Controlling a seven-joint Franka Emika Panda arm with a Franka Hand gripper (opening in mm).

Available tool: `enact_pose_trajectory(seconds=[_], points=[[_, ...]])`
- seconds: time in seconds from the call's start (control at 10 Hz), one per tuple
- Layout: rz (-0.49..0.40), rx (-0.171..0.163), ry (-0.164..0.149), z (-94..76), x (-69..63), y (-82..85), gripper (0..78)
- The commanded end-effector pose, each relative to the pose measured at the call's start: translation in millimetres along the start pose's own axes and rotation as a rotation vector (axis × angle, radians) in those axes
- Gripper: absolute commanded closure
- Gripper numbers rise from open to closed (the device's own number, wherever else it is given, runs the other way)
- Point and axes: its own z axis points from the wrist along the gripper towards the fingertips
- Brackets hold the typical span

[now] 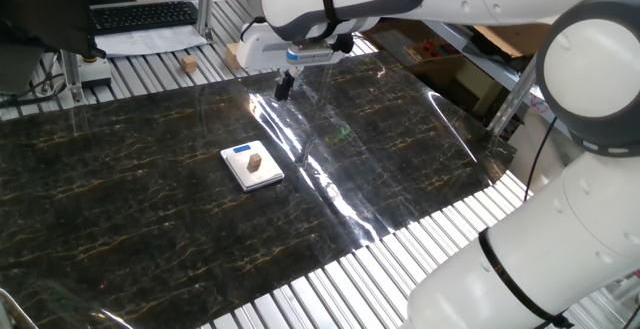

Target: Remove the object from the scale

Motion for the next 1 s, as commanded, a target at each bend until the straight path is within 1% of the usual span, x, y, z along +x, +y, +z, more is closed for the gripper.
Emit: enact_pose_trajectory(seconds=[0.1, 0.4, 0.6, 0.7, 0.9, 1.0], points=[[0.002, 0.0, -0.004, 5.7, -2.3, 2.1, 77.6], [0.006, 0.027, -0.002, 21.2, -5.5, 6.1, 77.6], [0.01, 0.03, -0.003, 33.4, -7.5, 8.6, 77.6], [0.014, 0.035, -0.003, 45.4, -8.9, 10.6, 77.6], [0.013, 0.039, -0.004, 57.6, -9.9, 12.1, 77.6], [0.009, 0.05, 0.003, 61.7, -10.1, 12.5, 77.6]])
